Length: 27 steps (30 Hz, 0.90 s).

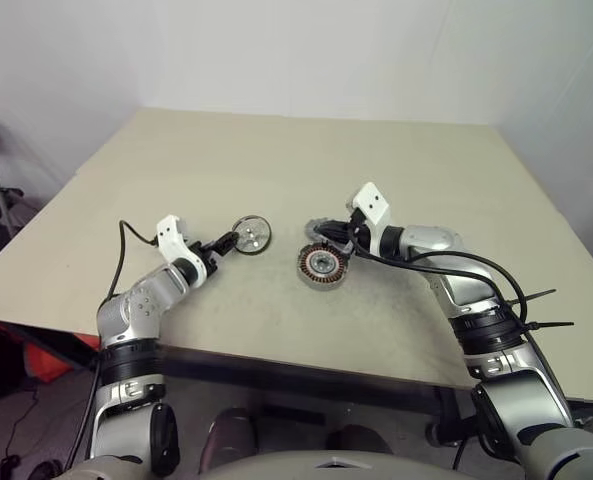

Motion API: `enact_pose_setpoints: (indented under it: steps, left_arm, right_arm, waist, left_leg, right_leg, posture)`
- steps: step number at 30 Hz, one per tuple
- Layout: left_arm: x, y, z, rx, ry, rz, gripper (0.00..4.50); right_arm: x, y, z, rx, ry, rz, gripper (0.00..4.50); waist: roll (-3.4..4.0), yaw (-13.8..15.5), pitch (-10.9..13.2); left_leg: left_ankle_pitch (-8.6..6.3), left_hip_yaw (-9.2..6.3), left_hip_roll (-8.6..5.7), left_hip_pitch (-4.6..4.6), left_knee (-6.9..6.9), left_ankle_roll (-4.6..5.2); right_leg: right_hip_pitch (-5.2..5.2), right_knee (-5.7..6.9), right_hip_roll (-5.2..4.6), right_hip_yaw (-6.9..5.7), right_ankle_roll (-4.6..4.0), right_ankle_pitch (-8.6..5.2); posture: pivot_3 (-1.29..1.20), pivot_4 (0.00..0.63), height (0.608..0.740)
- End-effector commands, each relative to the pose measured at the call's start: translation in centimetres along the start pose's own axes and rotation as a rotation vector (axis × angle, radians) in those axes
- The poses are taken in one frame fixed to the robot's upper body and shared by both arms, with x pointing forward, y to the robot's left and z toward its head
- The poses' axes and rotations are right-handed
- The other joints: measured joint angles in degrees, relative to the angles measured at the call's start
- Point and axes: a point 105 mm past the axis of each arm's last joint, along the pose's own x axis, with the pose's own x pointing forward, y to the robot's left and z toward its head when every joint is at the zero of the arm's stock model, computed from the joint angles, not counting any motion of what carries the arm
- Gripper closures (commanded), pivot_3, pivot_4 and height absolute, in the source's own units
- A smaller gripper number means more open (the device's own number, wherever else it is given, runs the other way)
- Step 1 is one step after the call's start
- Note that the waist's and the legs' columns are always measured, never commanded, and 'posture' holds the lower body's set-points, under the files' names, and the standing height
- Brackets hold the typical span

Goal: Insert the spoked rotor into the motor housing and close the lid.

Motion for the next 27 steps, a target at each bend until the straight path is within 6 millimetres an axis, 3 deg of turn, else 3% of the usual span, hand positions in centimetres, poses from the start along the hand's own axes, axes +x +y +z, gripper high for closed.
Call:
enact_pose_setpoints:
  steps: [1,7,15,27]
  left_arm:
    - [1.0,-1.9,-2.4,-0.061,0.096,-0.072,0.0]
    - [0.9,-2.3,-2.5,-0.108,0.096,-0.096,0.0]
    - [1.6,-2.4,-1.0,-0.269,0.012,-0.144,0.0]
    - [2.2,-3.0,-1.8,-0.269,0.047,-0.152,0.0]
  right_arm:
    - [-0.2,-0.1,1.7,-0.036,-0.058,-0.01,4.28]
    - [-0.2,-0.1,1.6,-0.038,-0.055,-0.014,4.28]
    - [-0.4,-1.1,1.7,-0.028,-0.057,-0.058,4.28]
    - [-0.5,-1.2,1.7,-0.024,-0.058,-0.075,4.28]
  waist:
    - [0.0,0.11,0.0]
    - [0.0,0.8,0.0]
    - [-0.01,0.83,0.01]
    - [-0.02,0.82,0.01]
  left_leg:
    - [-0.01,0.01,-0.02,-0.02,0.0,0.02]
    - [-0.09,0.01,-0.02,-0.07,0.0,0.15]
    - [-0.11,0.02,-0.01,-0.14,0.0,0.18]
    - [-0.11,0.02,-0.01,-0.18,-0.01,0.19]
  right_leg:
    - [0.0,-0.03,-0.03,-0.01,0.0,0.0]
    - [-0.04,-0.12,-0.03,-0.02,0.06,-0.03]
    - [-0.07,-0.18,-0.03,-0.04,0.07,-0.03]
    - [-0.11,-0.2,-0.03,-0.04,0.1,-0.02]
  posture:
    - [0.0,0.0,0.74]
    - [0.0,0.0,0.74]
    - [0.0,0.0,0.74]
    - [0.0,0.0,0.74]
